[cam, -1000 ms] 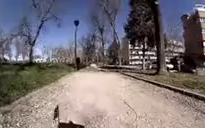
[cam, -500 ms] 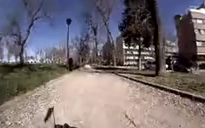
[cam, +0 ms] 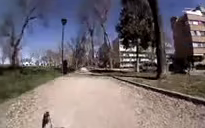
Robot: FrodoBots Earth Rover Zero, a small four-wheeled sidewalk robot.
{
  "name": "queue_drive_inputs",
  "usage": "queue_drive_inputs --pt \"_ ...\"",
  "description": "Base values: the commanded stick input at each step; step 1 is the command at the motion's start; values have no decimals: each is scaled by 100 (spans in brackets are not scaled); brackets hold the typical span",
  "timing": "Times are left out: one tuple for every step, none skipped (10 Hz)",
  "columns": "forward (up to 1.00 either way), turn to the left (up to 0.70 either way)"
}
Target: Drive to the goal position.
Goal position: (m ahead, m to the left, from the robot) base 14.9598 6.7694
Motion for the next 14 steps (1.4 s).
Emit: queue_drive_inputs --pt "98 0" --pt "98 0" --pt "98 0" --pt "98 0" --pt "98 2" --pt "98 4" --pt "98 6" --pt "98 8" --pt "98 10" --pt "98 12" --pt "98 14" --pt "98 17" --pt "98 29" --pt "98 29"
